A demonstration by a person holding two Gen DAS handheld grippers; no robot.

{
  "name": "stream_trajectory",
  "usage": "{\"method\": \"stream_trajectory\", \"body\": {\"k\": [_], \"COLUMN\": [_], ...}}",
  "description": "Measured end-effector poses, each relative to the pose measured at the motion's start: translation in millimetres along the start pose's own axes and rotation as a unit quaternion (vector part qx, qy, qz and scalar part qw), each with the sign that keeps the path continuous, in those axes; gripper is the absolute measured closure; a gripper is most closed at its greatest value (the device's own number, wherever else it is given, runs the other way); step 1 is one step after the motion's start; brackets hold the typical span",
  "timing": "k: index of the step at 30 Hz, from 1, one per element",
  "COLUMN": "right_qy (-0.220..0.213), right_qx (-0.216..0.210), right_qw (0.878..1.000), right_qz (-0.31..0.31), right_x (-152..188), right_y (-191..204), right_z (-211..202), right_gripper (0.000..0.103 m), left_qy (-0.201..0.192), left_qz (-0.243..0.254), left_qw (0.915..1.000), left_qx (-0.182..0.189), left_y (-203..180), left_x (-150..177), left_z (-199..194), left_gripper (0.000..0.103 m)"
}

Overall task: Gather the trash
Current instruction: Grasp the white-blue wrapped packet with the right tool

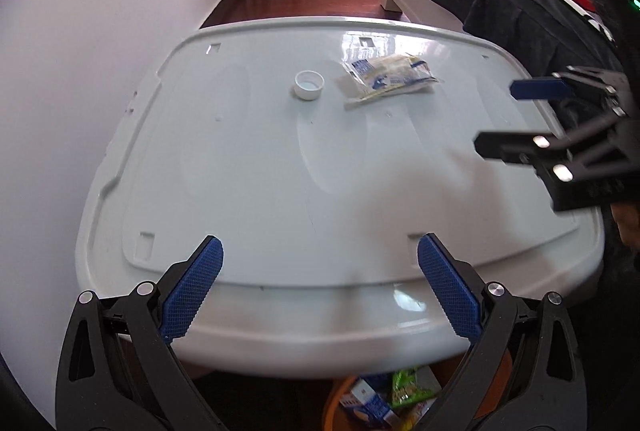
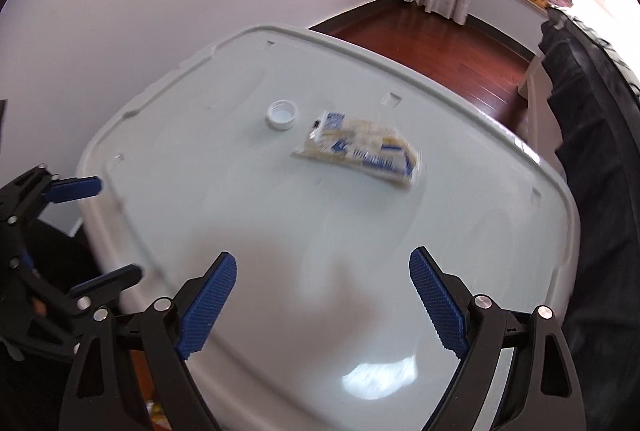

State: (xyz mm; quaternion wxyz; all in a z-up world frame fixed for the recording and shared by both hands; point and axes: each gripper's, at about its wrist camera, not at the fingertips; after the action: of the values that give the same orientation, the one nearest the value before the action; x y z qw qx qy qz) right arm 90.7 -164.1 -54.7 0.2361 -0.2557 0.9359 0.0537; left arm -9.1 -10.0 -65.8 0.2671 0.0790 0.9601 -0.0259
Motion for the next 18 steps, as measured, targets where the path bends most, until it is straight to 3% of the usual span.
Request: {"method": "stream_trajectory", "body": {"k": [10, 18], "right_qy": [0.01, 0.029], "right_qx": [0.0, -0.002], "right_qw": [0.999, 0.992], "right_qz": [-0.034, -0.122], "right_x": [-47.0, -67.3], "right_y": [-26.2, -22.0], "right_z": [57.6, 97.6], "right_gripper": [0.016, 0.016], "left_qy": [0.014, 0.026], "left_qz": [-0.001, 0.004], "left_qw": [0.9999, 0.9997], "left_qx": [-0.002, 0.002], "left_y": [2.9, 0.0], "left_x": [-2.7, -3.5], "left_z": [18.5, 27.2], "left_gripper": [0.008, 0.008]}}
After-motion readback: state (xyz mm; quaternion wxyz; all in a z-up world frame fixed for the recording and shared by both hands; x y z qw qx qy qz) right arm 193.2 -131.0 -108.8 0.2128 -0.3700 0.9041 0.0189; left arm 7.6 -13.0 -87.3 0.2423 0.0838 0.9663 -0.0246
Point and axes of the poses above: each gripper's, at about its wrist camera, not at the fingertips, and z roughly the way its jaws point, y to its left, x to its underside, and after that the axes turned 2 degrees about z, right-handed
